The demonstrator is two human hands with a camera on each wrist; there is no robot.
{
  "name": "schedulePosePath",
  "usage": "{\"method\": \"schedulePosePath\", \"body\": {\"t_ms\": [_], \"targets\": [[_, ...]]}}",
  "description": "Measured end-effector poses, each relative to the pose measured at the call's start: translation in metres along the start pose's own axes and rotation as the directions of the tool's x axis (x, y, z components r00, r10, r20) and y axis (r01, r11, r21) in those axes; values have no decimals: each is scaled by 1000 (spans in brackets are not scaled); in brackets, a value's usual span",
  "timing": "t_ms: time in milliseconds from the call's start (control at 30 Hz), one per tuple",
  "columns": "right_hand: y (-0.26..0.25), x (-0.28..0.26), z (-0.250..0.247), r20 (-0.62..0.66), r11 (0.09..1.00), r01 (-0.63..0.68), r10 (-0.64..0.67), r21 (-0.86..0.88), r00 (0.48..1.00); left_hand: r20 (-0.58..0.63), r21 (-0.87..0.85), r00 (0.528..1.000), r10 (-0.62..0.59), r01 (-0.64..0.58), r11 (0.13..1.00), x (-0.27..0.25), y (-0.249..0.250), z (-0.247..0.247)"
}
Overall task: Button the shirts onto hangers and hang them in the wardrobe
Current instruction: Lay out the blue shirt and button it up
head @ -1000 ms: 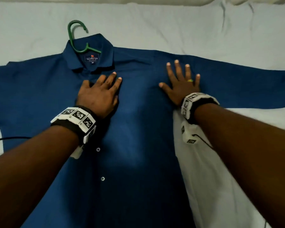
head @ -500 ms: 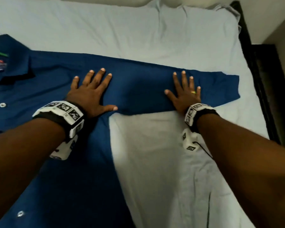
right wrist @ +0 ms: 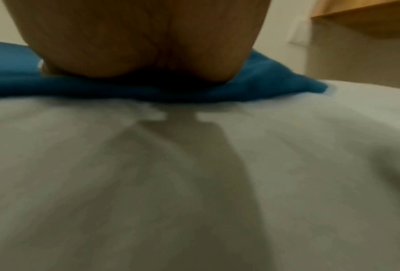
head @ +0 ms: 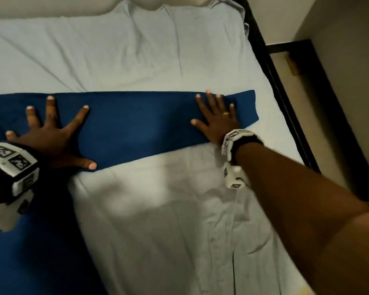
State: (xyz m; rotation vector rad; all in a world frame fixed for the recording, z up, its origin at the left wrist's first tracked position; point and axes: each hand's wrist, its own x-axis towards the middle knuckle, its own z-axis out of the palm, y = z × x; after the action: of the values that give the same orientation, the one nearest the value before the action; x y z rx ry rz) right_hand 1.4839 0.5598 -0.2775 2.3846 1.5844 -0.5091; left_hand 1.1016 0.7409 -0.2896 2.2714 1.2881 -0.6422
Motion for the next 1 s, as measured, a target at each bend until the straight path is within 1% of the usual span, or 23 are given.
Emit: {"method": "schedulePosePath", "body": {"t_ms": [33, 67, 100, 133, 167, 200, 233, 267, 300, 367, 400, 433, 533, 633, 700, 767, 800, 833, 867, 900, 933, 967, 1000], "targets": [[22, 1, -5, 24, 1000, -18, 18, -4, 1000, 1, -5, 1000, -7, 7, 1000, 1, -1, 2], [36, 1, -12, 56, 1000, 8, -10, 20, 998, -1, -14, 1000, -17, 17, 1000, 1, -2, 3], [43, 2, -20, 68, 994, 43, -50, 104, 996, -12, -11, 1000, -16, 16, 1000, 1, -2, 4], [45, 2, -31, 7, 964, 50, -54, 261, 999, -29, 0, 1000, -4, 4, 1000, 1, -3, 5], [49, 3, -42, -121, 898, 29, 27, 439, 992, -47, 16, 999, 12, -11, 1000, 2, -5, 7], [56, 5, -52, -259, 829, 12, 161, 559, 953, -54, 28, 998, 24, -23, 999, 4, -8, 9], [65, 7, -60, -343, 788, -25, 296, 615, 892, -52, 33, 998, 27, -26, 999, 5, -10, 11], [75, 7, -65, -341, 781, -104, 383, 615, 858, -46, 29, 999, 23, -22, 999, 7, -10, 12], [85, 7, -67, -286, 796, -174, 398, 579, 872, -43, 24, 999, 19, -18, 1000, 8, -10, 13], [98, 10, -62, -143, 851, -227, 328, 473, 934, -45, 11, 999, 21, -20, 1000, 7, -8, 12], [101, 12, -59, -104, 869, -230, 303, 437, 947, -40, 4, 999, 13, -13, 1000, 5, -5, 10], [104, 15, -57, -90, 872, -248, 312, 423, 946, -28, -3, 1000, -3, 3, 1000, 3, -3, 8], [116, 19, -53, -91, 836, -375, 444, 402, 891, -6, -28, 1000, -23, 22, 999, 2, 1, 3], [120, 25, -53, -5, 801, -449, 491, 396, 871, -2, -19, 1000, 0, 0, 1000, -1, 3, 0], [107, 31, -57, 31, 785, -521, 543, 334, 839, 17, -18, 1000, -17, 17, 1000, -7, 8, -6], [75, 33, -62, -6, 755, -622, 637, 207, 771, 60, -6, 997, -45, 45, 999, -13, 15, -14], [50, 29, -62, -42, 763, -627, 640, 158, 767, 83, 6, 995, -50, 49, 999, -14, 16, -15], [20, 24, -60, -87, 824, -554, 565, 118, 821, 101, 20, 994, -50, 48, 999, -14, 16, -15], [-14, 17, -53, -124, 910, -409, 414, 68, 902, 111, 27, 993, -50, 48, 999, -13, 15, -14], [-49, 8, -43, -143, 975, -220, 221, 27, 965, 111, 23, 993, -49, 47, 999, -12, 14, -14], [-84, -3, -32, -124, 1000, -30, 29, -4, 992, 104, 16, 993, -47, 45, 999, -13, 14, -14], [-108, -11, -17, -64, 993, 116, -116, -4, 991, 92, 15, 995, -36, 35, 999, -13, 14, -13], [-123, -19, -5, -2, 984, 179, -179, 18, 984, 84, 11, 996, -24, 23, 1000, -14, 12, -12]]}}
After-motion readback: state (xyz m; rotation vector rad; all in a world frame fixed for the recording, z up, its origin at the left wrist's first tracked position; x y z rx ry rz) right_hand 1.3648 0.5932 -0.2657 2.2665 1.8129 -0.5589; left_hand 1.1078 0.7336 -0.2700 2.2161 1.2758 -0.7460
